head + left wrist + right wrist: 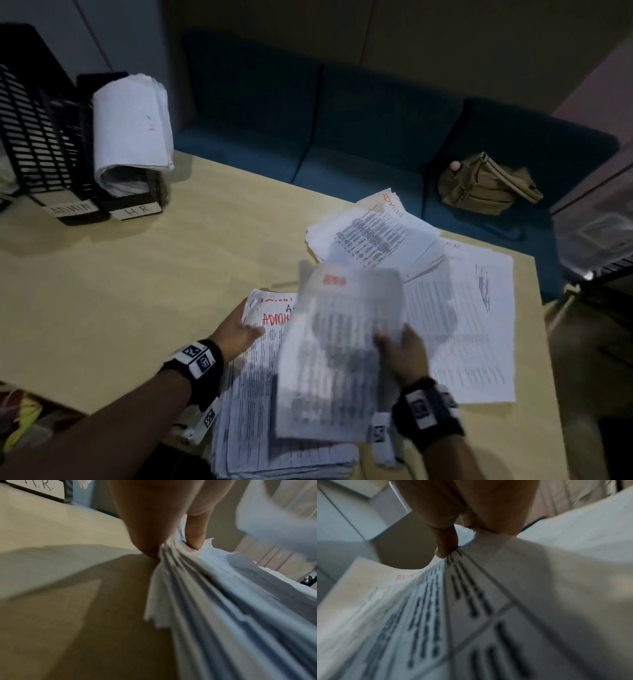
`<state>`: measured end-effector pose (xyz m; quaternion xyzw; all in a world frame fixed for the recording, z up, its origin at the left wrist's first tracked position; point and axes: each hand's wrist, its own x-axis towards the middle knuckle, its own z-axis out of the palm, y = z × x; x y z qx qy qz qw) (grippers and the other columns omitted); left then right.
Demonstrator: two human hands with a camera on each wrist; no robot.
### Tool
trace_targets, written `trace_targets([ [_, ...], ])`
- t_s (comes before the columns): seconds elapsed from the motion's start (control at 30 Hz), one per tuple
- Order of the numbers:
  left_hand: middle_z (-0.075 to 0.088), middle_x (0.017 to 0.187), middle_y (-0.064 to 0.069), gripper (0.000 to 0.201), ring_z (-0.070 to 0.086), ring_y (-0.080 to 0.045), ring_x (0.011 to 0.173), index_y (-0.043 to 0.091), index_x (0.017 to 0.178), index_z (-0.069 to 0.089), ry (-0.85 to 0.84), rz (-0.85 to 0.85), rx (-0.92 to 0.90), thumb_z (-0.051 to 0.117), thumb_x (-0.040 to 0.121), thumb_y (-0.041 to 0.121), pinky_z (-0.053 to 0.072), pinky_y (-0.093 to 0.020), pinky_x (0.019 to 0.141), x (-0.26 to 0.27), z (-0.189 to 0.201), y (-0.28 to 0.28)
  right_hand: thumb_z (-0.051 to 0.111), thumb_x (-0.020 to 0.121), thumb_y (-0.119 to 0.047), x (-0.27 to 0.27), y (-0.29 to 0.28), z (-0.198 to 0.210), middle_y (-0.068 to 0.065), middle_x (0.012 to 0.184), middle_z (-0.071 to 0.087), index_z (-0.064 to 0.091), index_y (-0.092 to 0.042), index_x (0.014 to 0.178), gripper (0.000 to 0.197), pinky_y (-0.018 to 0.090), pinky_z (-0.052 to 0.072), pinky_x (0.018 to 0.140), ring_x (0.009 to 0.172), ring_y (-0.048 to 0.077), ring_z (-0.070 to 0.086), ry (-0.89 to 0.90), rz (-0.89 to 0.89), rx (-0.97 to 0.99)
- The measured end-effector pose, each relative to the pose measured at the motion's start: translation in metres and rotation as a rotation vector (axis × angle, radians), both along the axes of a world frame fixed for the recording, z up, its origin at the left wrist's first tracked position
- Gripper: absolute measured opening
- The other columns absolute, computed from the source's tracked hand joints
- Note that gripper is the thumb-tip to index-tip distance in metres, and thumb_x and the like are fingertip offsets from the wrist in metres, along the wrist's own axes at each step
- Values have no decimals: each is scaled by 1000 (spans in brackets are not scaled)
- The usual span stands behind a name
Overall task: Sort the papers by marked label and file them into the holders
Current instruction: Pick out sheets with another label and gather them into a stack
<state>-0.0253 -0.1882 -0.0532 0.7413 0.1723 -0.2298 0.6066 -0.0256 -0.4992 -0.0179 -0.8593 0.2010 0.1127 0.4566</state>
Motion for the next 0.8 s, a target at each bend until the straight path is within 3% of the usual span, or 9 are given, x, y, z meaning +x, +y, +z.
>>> trace_targets([
  [0.07,58,130,19,47,49,-12,126,33,130,47,-72,67,-123,61,90,15,38,-33,104,-5,9,-5,63,87,-22,-8,34,-13,4,92,61,59,-7,110,28,24,41,66,90,25,62,98,57,27],
  [0.1,54,133,21,49,43,-9,130,35,131,46,-105,85,-172,65,86,33,32,-34,109,-7,13,-6,60,89,-25,-10,46,-16,4,96,61,56,-9,113,29,25,43,69,93,26,61,148,80,25],
  [0.17,46,139,15,74,40,-10,132,41,135,37,-93,119,-210,70,71,57,31,-36,111,-10,17,-5,57,91,-21,-13,63,-23,9,105,63,53,-7,115,28,32,49,78,100,30,61,187,107,2],
  [0.23,52,131,10,68,49,-16,124,43,130,38,-87,103,-123,76,74,40,41,-39,105,-10,16,-4,64,85,-13,-13,73,-24,15,115,59,47,-4,123,42,42,49,93,112,33,57,155,99,-9],
  [0.33,56,126,4,72,55,-20,119,26,143,34,-66,34,42,72,82,16,44,-43,102,-11,16,-6,72,80,-18,-2,72,-11,16,140,39,14,-5,149,91,45,27,113,132,33,34,-91,135,-197],
  [0.43,56,126,7,68,53,-14,117,24,141,37,-38,-21,37,71,83,15,41,-41,104,-14,17,-10,63,86,-34,22,78,12,12,146,36,20,-16,149,78,42,25,112,135,29,31,-304,389,-367],
  [0.57,58,128,13,65,54,-7,116,32,138,41,-118,-60,26,73,82,19,44,-34,102,-17,20,-20,46,91,-49,35,108,5,3,155,25,22,-26,147,65,42,9,117,144,23,19,-229,822,-464],
  [0.67,67,104,24,50,60,9,97,39,117,52,-169,-42,15,75,79,15,47,-9,78,-18,18,-24,43,93,-49,29,120,-8,6,147,39,27,-20,145,62,43,20,115,135,27,33,-144,862,-473],
  [0.8,67,113,14,47,63,-6,108,26,121,58,-85,-67,4,76,79,18,48,-18,83,-29,0,-23,50,94,-38,28,102,-2,8,143,45,35,-17,143,56,32,32,108,127,21,45,-121,794,-187],
])
